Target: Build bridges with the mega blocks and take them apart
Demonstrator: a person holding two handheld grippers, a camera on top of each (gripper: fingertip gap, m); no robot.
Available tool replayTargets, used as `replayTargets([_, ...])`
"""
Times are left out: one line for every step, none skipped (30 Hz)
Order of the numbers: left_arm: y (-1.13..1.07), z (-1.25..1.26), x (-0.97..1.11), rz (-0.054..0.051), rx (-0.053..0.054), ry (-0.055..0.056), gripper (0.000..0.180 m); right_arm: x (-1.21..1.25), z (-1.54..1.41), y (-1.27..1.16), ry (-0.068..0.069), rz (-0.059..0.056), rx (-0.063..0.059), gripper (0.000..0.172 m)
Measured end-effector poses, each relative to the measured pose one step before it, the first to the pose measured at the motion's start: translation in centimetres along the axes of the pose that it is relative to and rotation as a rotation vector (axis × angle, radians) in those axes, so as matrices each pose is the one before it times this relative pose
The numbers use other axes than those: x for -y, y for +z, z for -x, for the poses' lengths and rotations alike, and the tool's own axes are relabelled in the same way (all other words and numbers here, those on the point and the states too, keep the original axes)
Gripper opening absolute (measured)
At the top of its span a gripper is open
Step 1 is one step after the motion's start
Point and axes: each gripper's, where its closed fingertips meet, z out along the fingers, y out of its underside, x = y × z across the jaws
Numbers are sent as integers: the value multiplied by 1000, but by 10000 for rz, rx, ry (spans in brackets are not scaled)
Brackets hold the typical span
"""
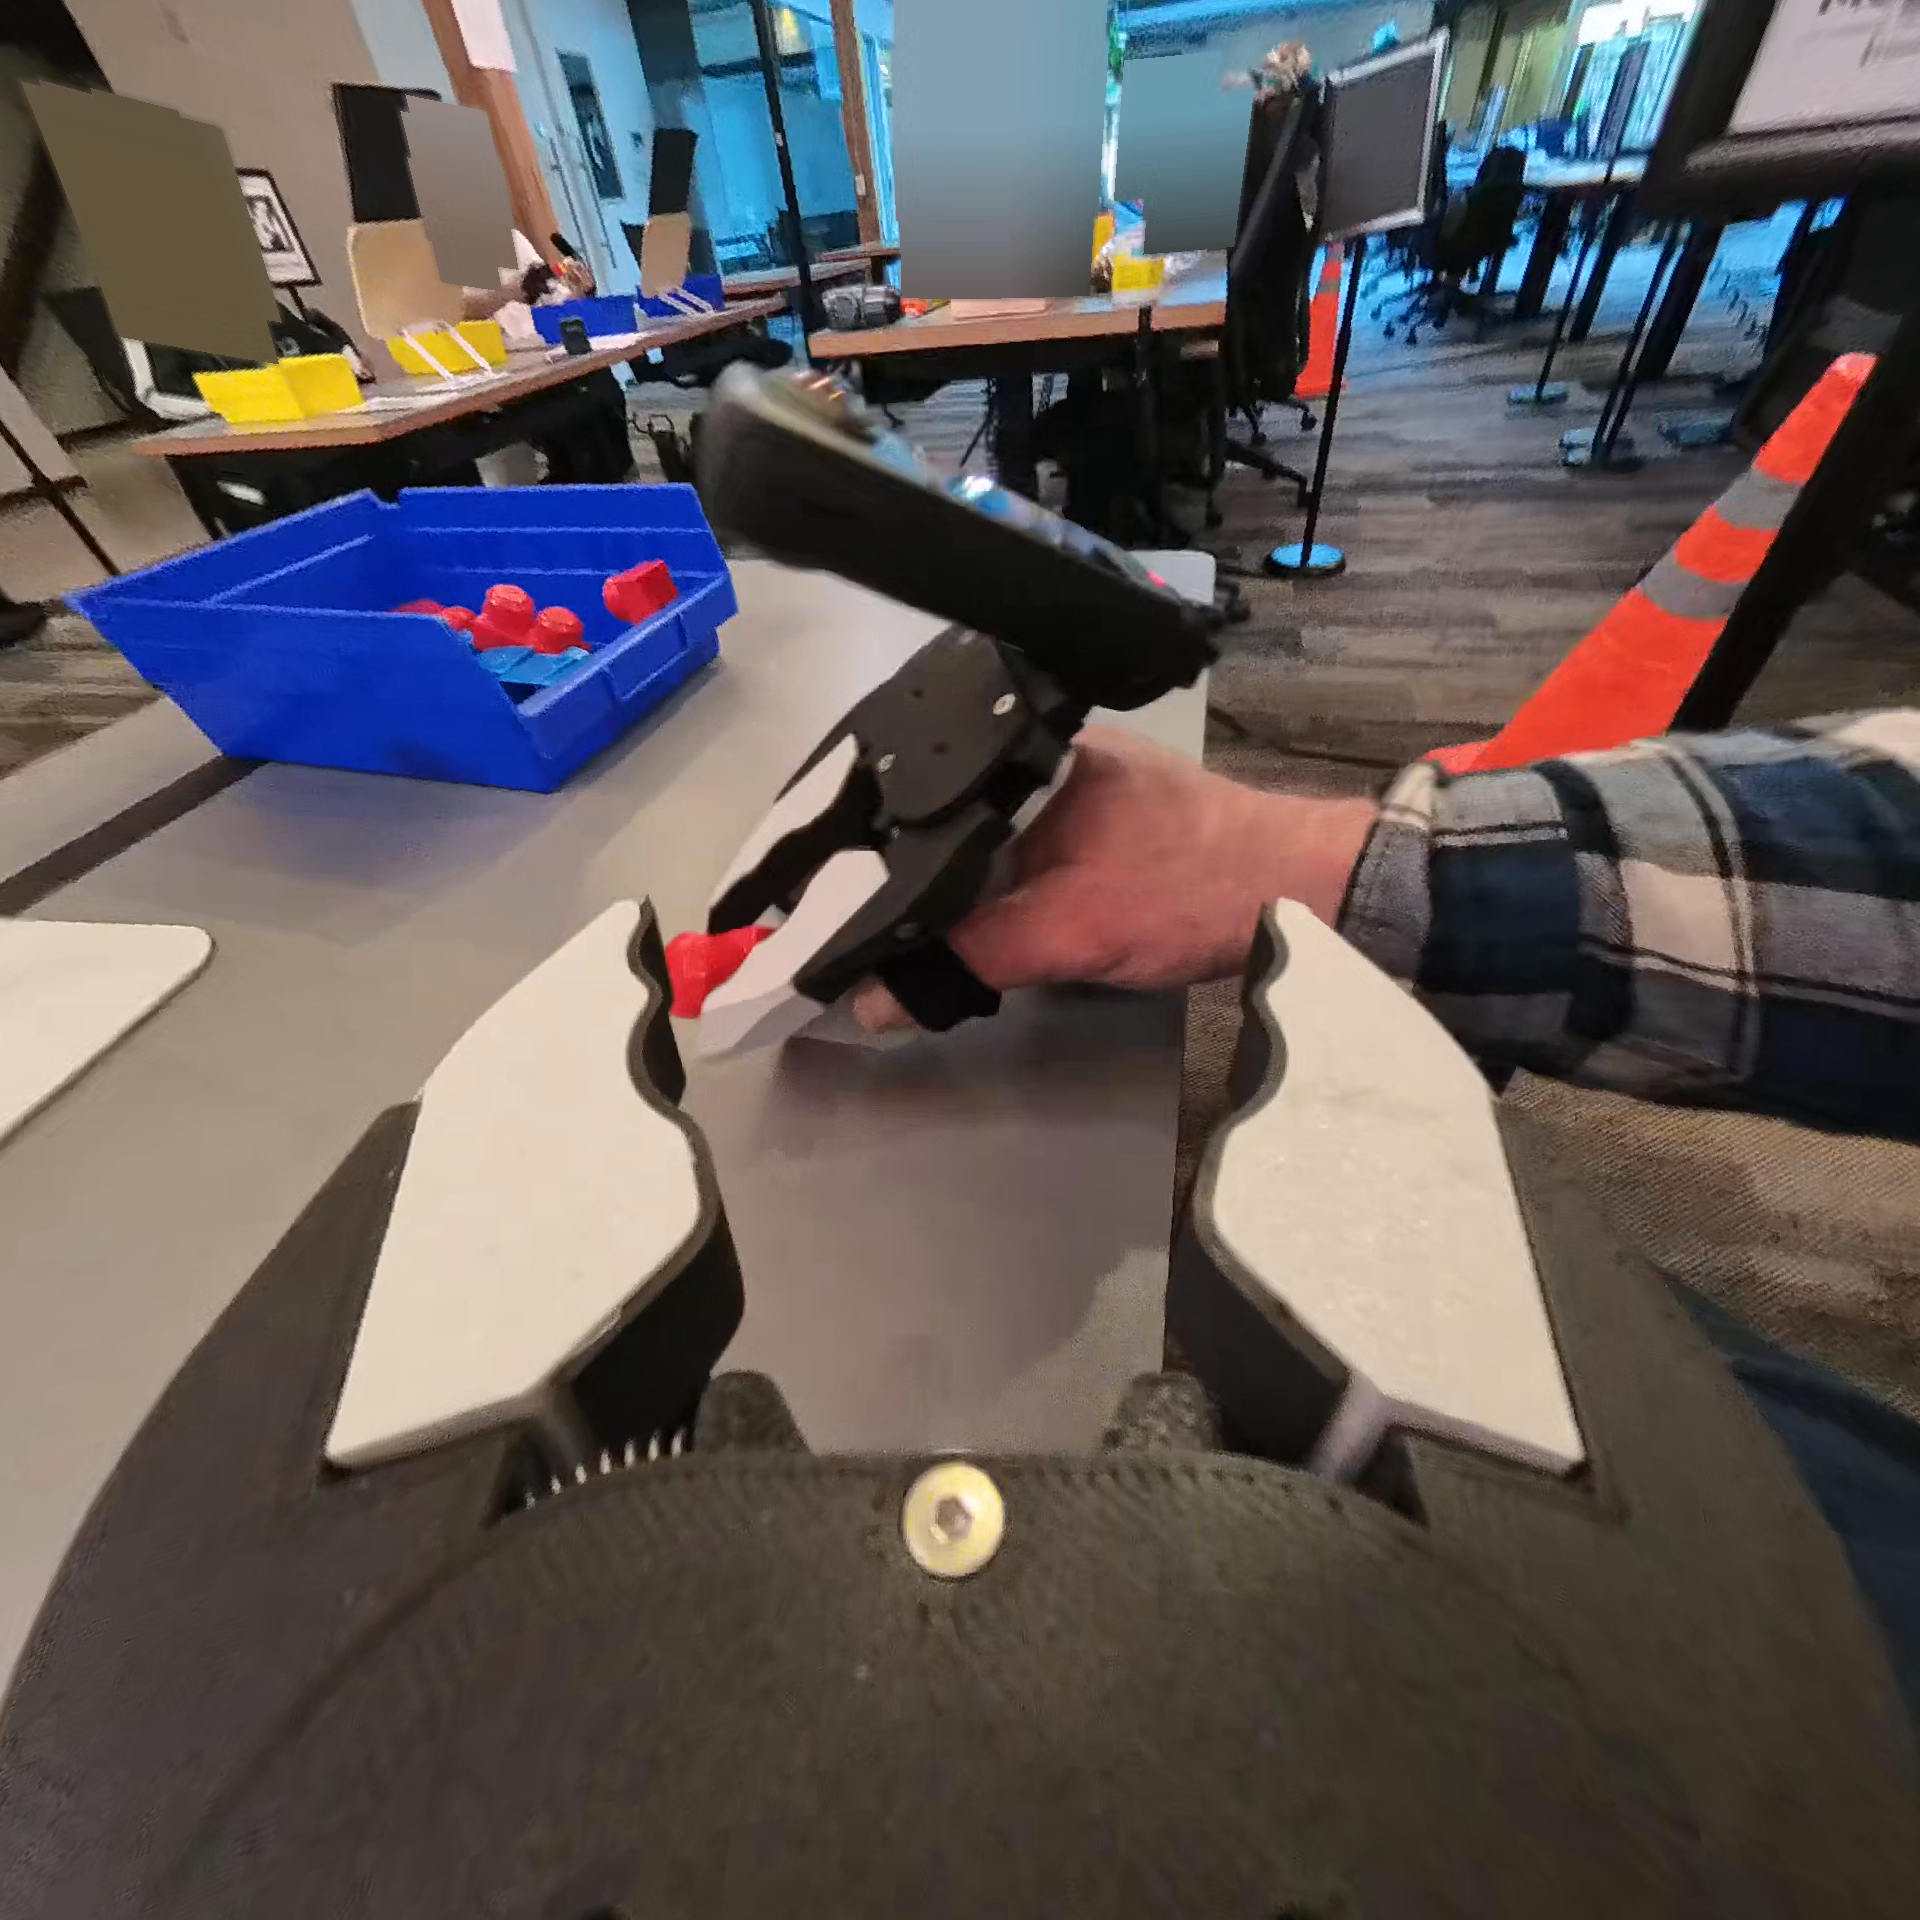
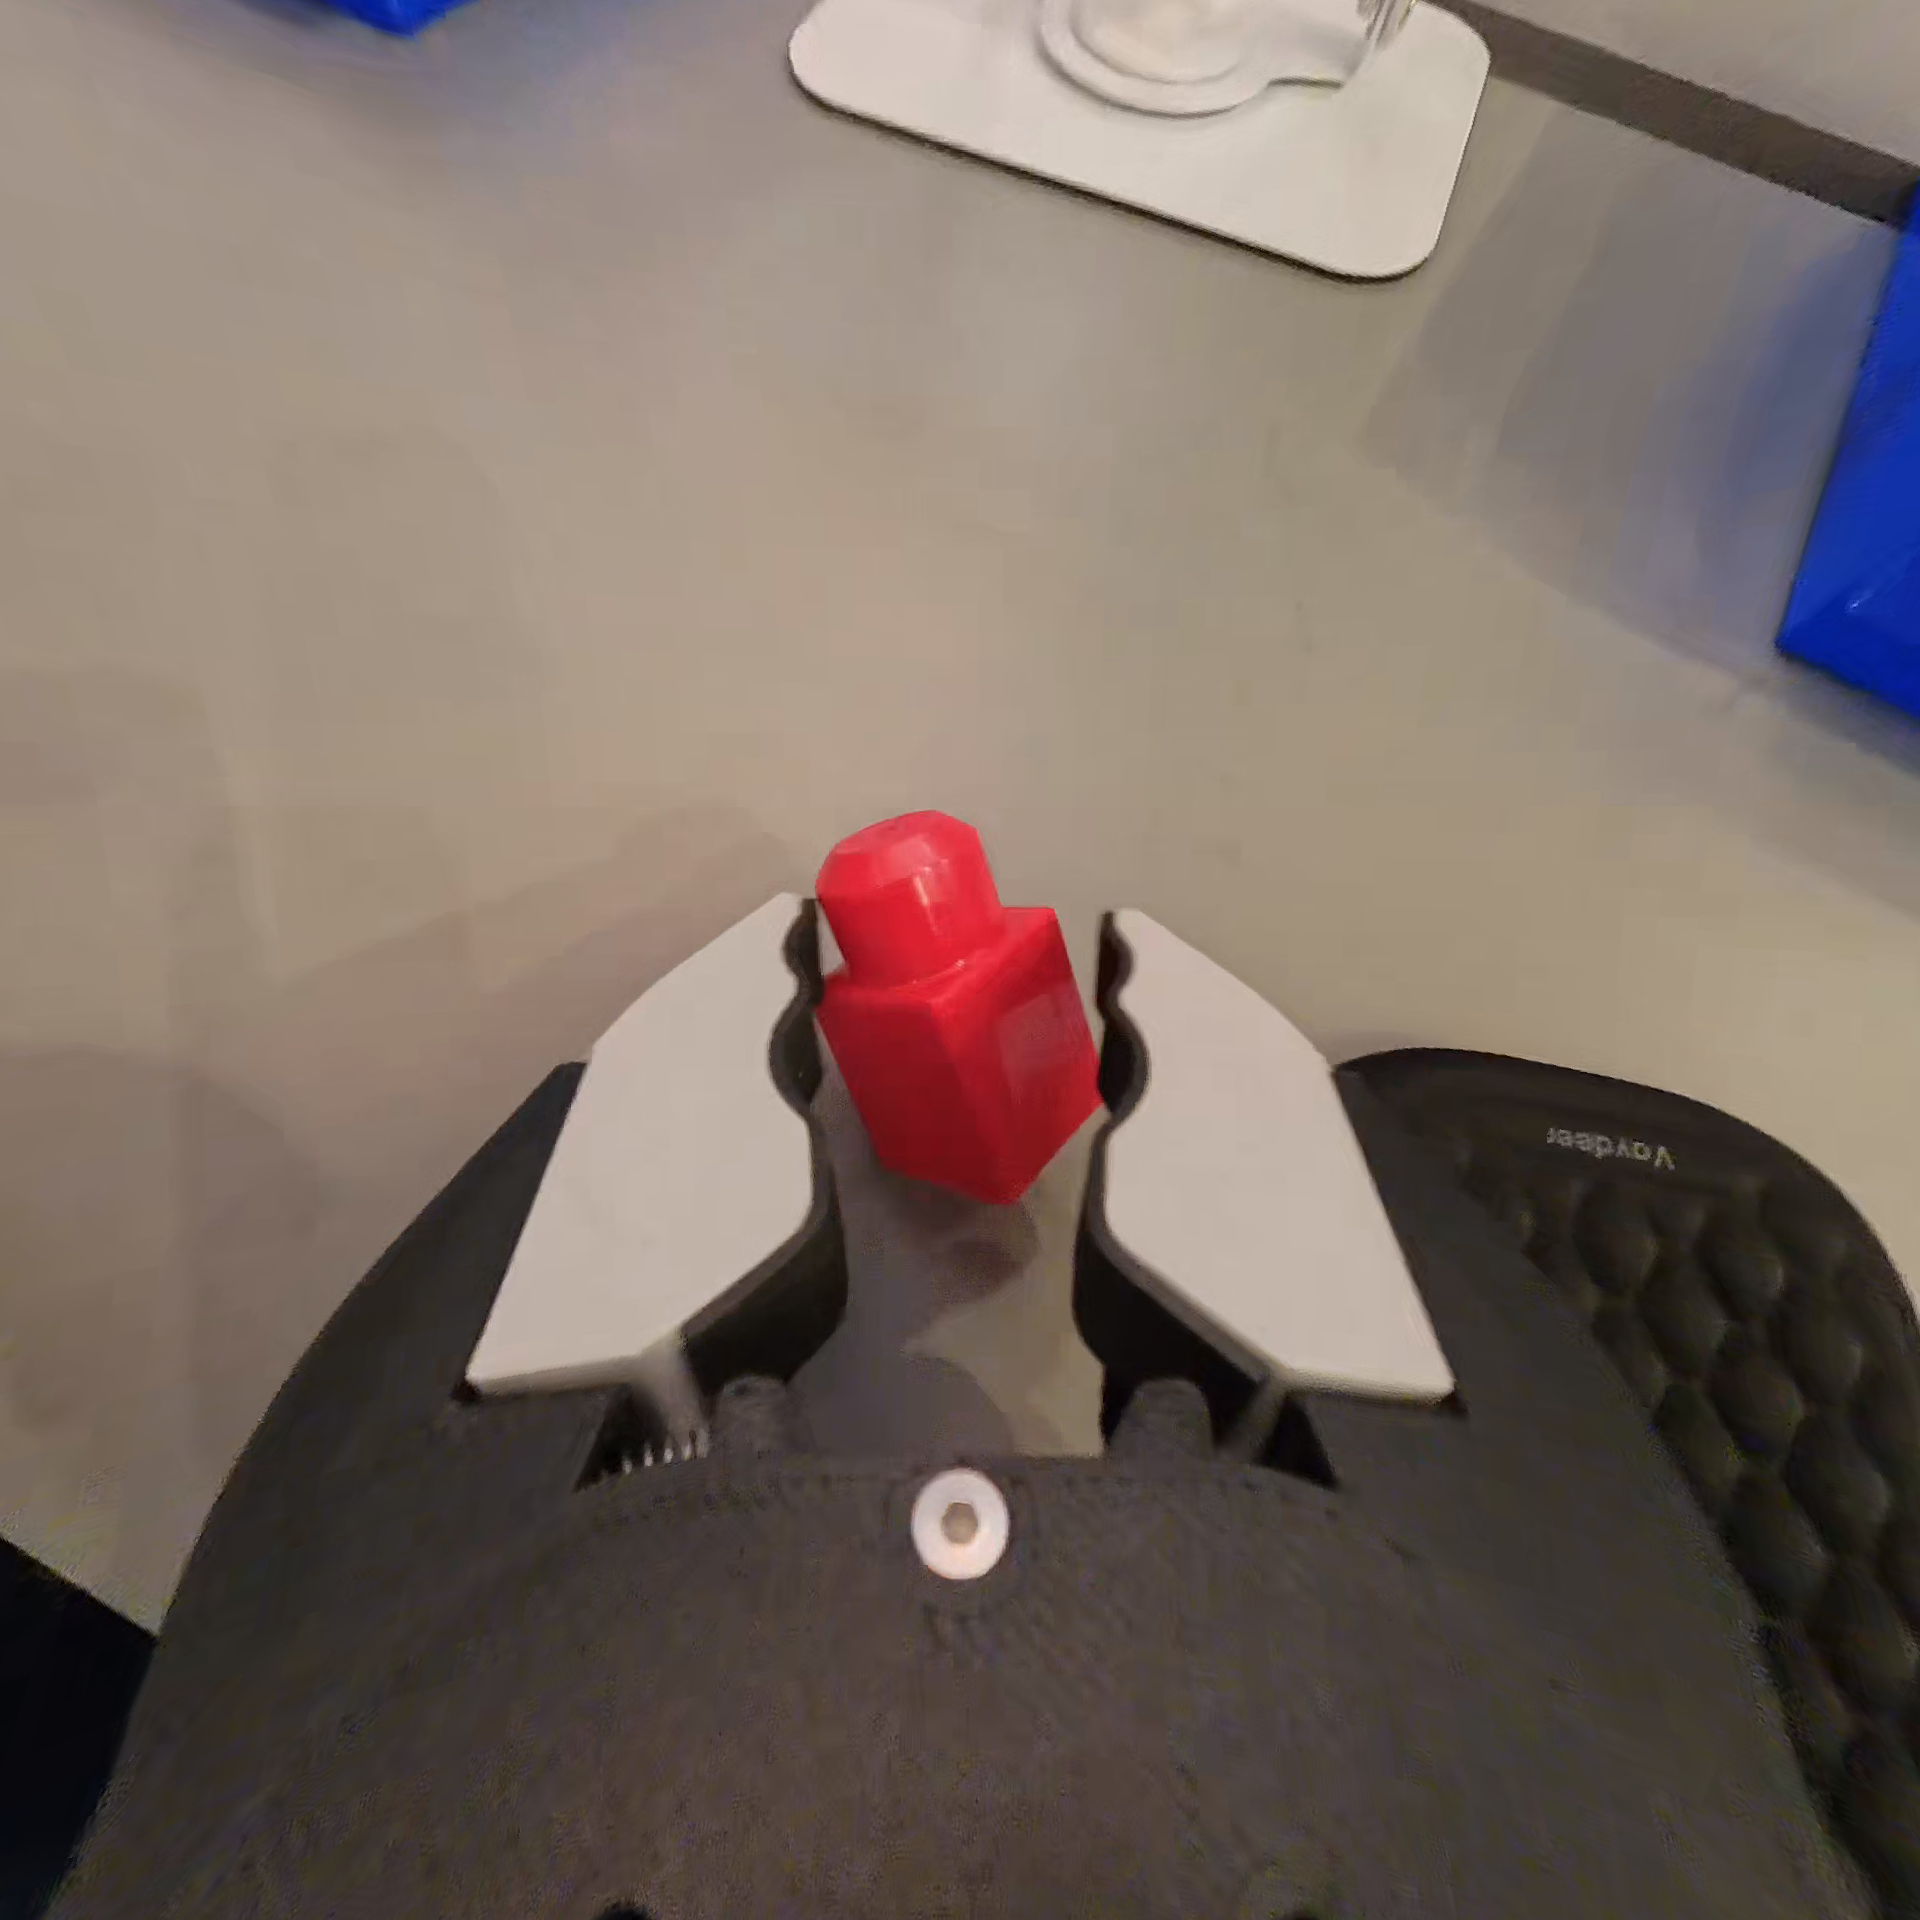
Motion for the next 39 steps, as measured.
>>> replayTargets([-52, -427, 356, -69, -1, 353, 103, 18, 12, -122, -218, 38, -70, 61])
replayTargets([21, -759, 407, -82, -131, 361, 100, 271, 30, -547, -131, -274, -61, 70])
replayTargets([233, -966, 68, 121, -174, 328, 99, 177, -46, -772, 42, -266, -17, 73])
replayTargets([407, -1141, -217, 244, -211, 202, 100, -103, -51, -822, 183, -71, 80, 76])
replayTargets([457, -1300, -338, 232, -269, 143, 99, -249, 79, -983, 169, -13, 121, 81])
replayTargets([398, -1157, -485, 418, -200, 578, 98, -221, 365, -1363, 77, -164, 177, 82])
replayTargets([157, -376, -428, 477, 248, 818, 100, -303, 780, -1778, 0, -275, 272, 78])
replayTargets([49, -796, -323, 207, -111, 372, 98, -475, 1120, -2035, -68, -225, 333, 75])
replayTargets([199, -1027, -713, 443, -330, 9, 94, -678, 1229, -2177, -174, -125, 253, 74])
replayTargets([311, -417, -734, 575, 39, 208, 96, -806, 1310, -2246, -320, -95, 201, 72])
replayTargets([372, -285, -390, 292, 112, 319, 95, -1028, 1153, -2208, -259, -12, 63, 70])
replayTargets([577, -423, -613, 439, -37, 299, 93, -1132, 1196, -2179, -153, 27, 150, 70])
replayTargets([752, -147, -973, 652, 72, 258, 95, -1090, 1260, -2203, -210, -137, 187, 69])
replayTargets([732, -84, -846, 591, 82, 110, 96, -1161, 1139, -2190, -262, -206, 92, 69])
replayTargets([619, -171, -468, 431, 5, 11, 96, -1428, 1093, -2076, -300, -27, 38, 69])
replayTargets([545, -118, -356, 350, 23, 46, 93, -1604, 1144, -2035, -251, 55, 43, 69])
replayTargets([503, 73, -408, 444, 161, 72, 93, -1540, 947, -2069, -10, -66, -80, 68])
replayTargets([367, -90, -383, 452, 66, 45, 93, -1645, 1026, -2045, 205, -47, 41, 68])
replayTargets([215, -258, -206, 317, 40, 235, 90, -1766, 1030, -2034, 406, 27, 102, 67])
replayTargets([274, -235, -352, 370, 72, 362, 88, -1593, 846, -2165, 439, -89, -37, 64])
replayTargets([271, 341, -396, 512, 215, 385, 87, -1448, 560, -2305, 490, -161, -244, 63])
replayTargets([-215, 906, 195, 308, 323, -88, 88, -1561, 535, -2336, 675, 30, -156, 61])
replayTargets([-239, -562, -23, 175, -301, -303, 81, -1413, 482, -2438, 824, 46, -118, 60])
replayTargets([-43, -744, -926, 856, -110, 27, 80, -936, 286, -2704, 753, -256, -278, 58])
replayTargets([-128, -193, -822, 744, 57, 89, 82, -861, 176, -2842, 597, -218, -393, 57])
replayTargets([-179, -27, -1044, 778, -37, -140, 86, -1084, 144, -2798, 621, 138, -385, 59])
replayTargets([-431, 200, -1101, 906, 105, -208, 91, -897, 97, -2879, 621, 108, -405, 62])
replayTargets([-856, 233, -410, 525, 162, -219, 92, -561, 59, -3057, 484, -139, -462, 60])
replayTargets([-1237, -71, 145, 407, -118, -327, 91, -600, -35, -3026, 412, -58, -467, 60])
replayTargets([-1476, -302, 528, 359, -226, -342, 92, -773, -291, -2904, 481, 163, -503, 64])
replayTargets([-1764, -323, 1106, -7, -97, -123, 90, -615, -465, -2856, 486, 124, -488, 69])
replayTargets([-1644, -752, 1029, 36, -242, -94, 89, -231, -535, -2831, 408, -54, -421, 69])
replayTargets([-1308, -1499, 510, 344, -564, -158, 93, -8, -687, -2633, 301, -95, -365, 68])
replayTargets([-1281, -1610, 557, 249, -382, -9, 95, 86, -1047, -2391, 186, -39, -428, 69])
replayTargets([-1278, -1606, 998, -84, -165, 359, 93, 265, -1419, -2093, 161, -64, -470, 69])
replayTargets([-877, -1950, 897, 37, -338, 393, 91, 620, -1605, -1779, 240, -173, -378, 69])
replayTargets([-441, -2061, 607, 205, -410, 190, 93, 1029, -1670, -1383, 153, -275, -280, 71])
replayTargets([-196, -2073, 464, 198, -408, 95, 92, 1050, -1758, -915, -137, -145, -279, 75])
replayTargets([115, -2170, 125, 420, -480, 103, 91, 950, -1835, -489, -285, 99, -246, 76])
